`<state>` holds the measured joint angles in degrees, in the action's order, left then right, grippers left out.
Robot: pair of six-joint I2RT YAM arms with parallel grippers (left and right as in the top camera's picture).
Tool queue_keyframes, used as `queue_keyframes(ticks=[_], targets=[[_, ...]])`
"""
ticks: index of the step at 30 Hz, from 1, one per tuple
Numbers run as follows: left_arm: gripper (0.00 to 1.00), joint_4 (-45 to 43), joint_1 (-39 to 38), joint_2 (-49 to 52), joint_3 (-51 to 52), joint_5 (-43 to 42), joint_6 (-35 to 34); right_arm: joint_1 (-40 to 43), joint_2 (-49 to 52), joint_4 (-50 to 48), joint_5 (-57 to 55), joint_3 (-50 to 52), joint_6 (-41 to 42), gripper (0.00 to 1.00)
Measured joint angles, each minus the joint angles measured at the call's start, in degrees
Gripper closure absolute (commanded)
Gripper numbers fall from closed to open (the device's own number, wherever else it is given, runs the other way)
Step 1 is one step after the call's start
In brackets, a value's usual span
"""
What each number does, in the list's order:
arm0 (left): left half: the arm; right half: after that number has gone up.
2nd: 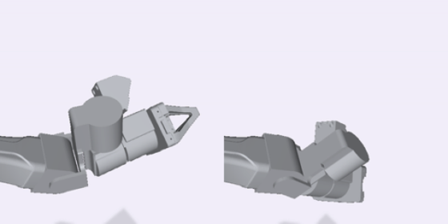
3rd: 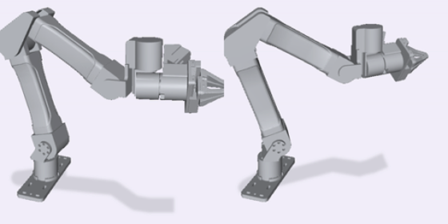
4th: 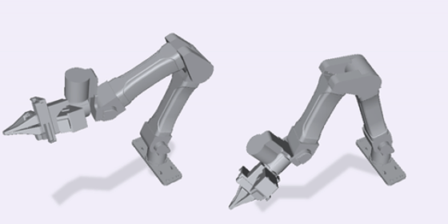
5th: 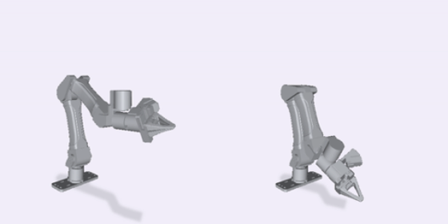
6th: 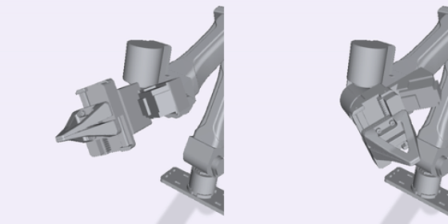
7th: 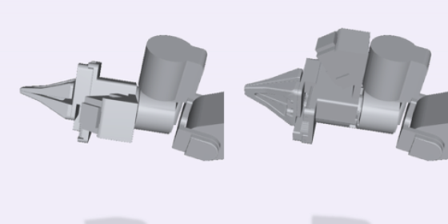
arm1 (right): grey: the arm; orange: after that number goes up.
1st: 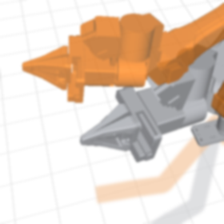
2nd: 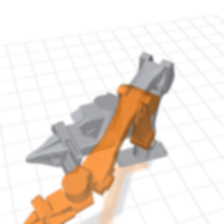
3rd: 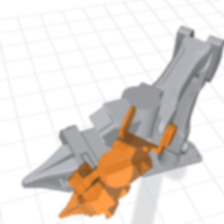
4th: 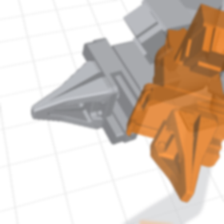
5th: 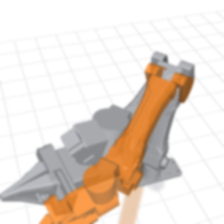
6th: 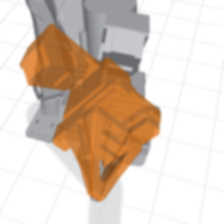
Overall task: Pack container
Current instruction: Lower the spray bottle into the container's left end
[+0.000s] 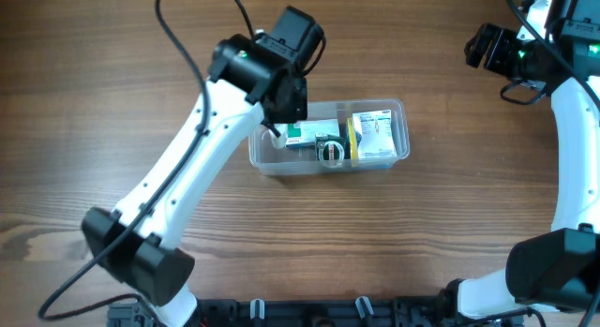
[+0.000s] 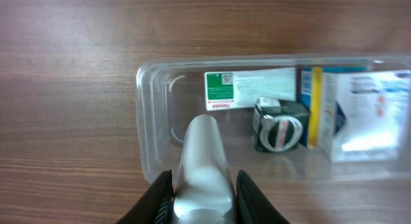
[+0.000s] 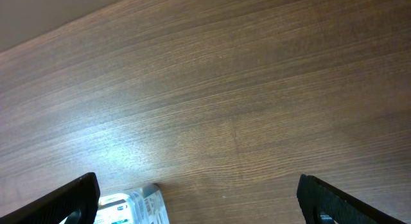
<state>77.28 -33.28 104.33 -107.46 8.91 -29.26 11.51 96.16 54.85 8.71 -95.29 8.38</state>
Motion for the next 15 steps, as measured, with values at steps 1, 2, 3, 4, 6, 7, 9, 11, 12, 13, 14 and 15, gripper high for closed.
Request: queue_keyframes(ticks=[1, 2, 3, 4, 6, 7, 9, 11, 12, 13, 14, 15], targets=[[0.96, -1.75, 0.00, 0.37, 1.29, 0.26, -0.44, 0.00, 0.00, -0.02, 0.00, 0.00, 0.00, 0.00], [0.96, -2.97, 0.00, 0.66, 2.05, 0.39, -0.72, 0.00, 0.00, 0.00, 0.00, 0.00, 0.00, 0.00], [0.96, -4.52, 0.00, 1.07, 3.08, 0.63, -1.16, 0.00, 0.00, -0.02, 0.00, 0.00, 0.00, 0.00], [0.96, -5.66, 0.00, 1.44, 3.85, 0.92, -1.60, 0.00, 0.00, 0.00, 0.00, 0.00, 0.00, 0.00], [0.96, -7.08, 0.02, 1.81, 5.11, 1.36, -2.27, 0.00, 0.00, -0.02, 0.00, 0.00, 0.00, 0.00], [0.96, -7.54, 0.09, 1.86, 5.60, 1.60, -2.58, 0.00, 0.00, 0.00, 0.00, 0.00, 0.00, 0.00], [0.96, -8.31, 0.31, 1.88, 6.45, 1.92, -3.04, 0.00, 0.00, 0.00, 0.00, 0.00, 0.00, 0.00], [0.96, -9.35, 0.90, 1.86, 7.39, 2.23, -3.48, 0.00, 0.00, 0.00, 0.00, 0.00, 0.00, 0.00], [0.96, -9.70, 1.18, 1.88, 7.87, 2.32, -3.69, 0.00, 0.00, 0.00, 0.00, 0.00, 0.00, 0.00], [0.96, -10.10, 1.57, 1.86, 8.63, 2.43, -3.93, 0.00, 0.00, -0.02, 0.00, 0.00, 0.00, 0.00], [0.96, -10.75, 2.01, 1.86, 9.66, 2.45, -4.15, 0.00, 0.00, -0.02, 0.02, 0.00, 0.00, 0.00], [0.96, -11.17, 2.32, 1.86, 10.43, 2.47, -4.26, 0.00, 0.00, 0.00, 0.00, 0.00, 0.00, 0.00]])
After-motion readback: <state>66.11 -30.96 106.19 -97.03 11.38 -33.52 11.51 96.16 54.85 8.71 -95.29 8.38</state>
